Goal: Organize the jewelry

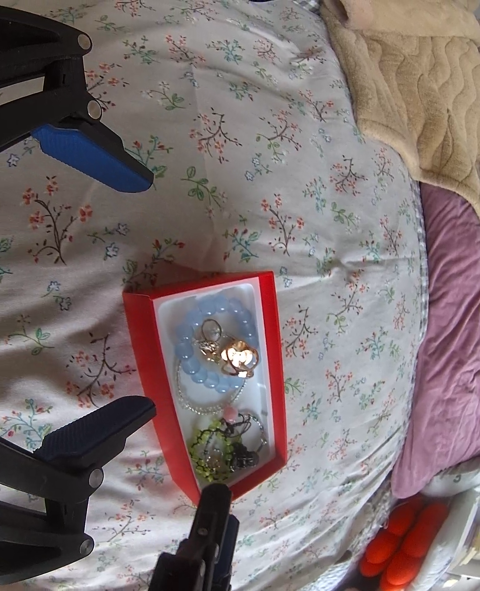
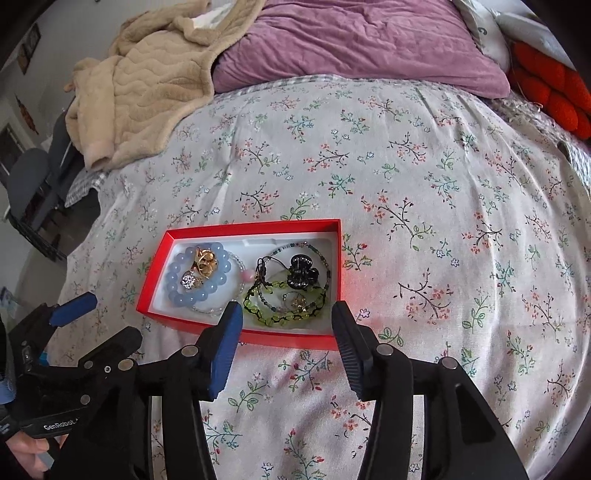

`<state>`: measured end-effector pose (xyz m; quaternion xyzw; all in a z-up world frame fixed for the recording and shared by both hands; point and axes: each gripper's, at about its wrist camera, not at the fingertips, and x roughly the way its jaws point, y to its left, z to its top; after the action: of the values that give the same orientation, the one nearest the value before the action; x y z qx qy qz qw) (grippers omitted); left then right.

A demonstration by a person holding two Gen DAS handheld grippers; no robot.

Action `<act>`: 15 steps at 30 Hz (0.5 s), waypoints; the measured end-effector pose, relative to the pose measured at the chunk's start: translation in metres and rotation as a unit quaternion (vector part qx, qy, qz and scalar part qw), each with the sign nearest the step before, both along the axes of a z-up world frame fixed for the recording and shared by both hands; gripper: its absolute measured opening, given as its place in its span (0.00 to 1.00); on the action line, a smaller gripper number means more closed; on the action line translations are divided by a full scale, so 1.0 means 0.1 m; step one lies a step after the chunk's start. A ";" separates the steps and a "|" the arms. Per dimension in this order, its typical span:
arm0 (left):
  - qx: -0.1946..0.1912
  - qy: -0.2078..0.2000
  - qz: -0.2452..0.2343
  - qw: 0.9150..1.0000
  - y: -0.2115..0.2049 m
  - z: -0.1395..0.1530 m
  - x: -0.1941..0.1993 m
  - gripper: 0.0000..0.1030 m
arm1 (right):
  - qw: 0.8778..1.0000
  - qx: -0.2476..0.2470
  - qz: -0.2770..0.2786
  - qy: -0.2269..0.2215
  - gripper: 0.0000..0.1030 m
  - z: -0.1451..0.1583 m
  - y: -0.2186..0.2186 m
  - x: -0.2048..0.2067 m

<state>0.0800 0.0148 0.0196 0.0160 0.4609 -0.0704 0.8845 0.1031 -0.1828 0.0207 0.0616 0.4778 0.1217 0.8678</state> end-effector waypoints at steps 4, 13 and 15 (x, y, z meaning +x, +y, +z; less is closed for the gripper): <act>0.004 0.001 0.006 1.000 -0.01 0.02 -0.08 0.94 | 1.000 -0.004 -0.008 -0.004 0.59 0.05 -0.05 -0.08; 0.002 0.021 0.011 1.000 -0.02 0.00 -0.28 0.99 | 0.997 -0.068 -0.031 -0.001 0.87 0.01 -0.13 -0.34; 0.004 0.033 0.018 0.999 -0.01 -0.04 -0.32 0.99 | 0.996 -0.080 -0.028 -0.002 0.91 0.00 -0.12 -0.44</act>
<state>0.0480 0.0137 0.0161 0.0095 0.4902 -0.0530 0.8699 0.0595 -0.1953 0.0211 0.0054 0.4825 0.0588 0.8739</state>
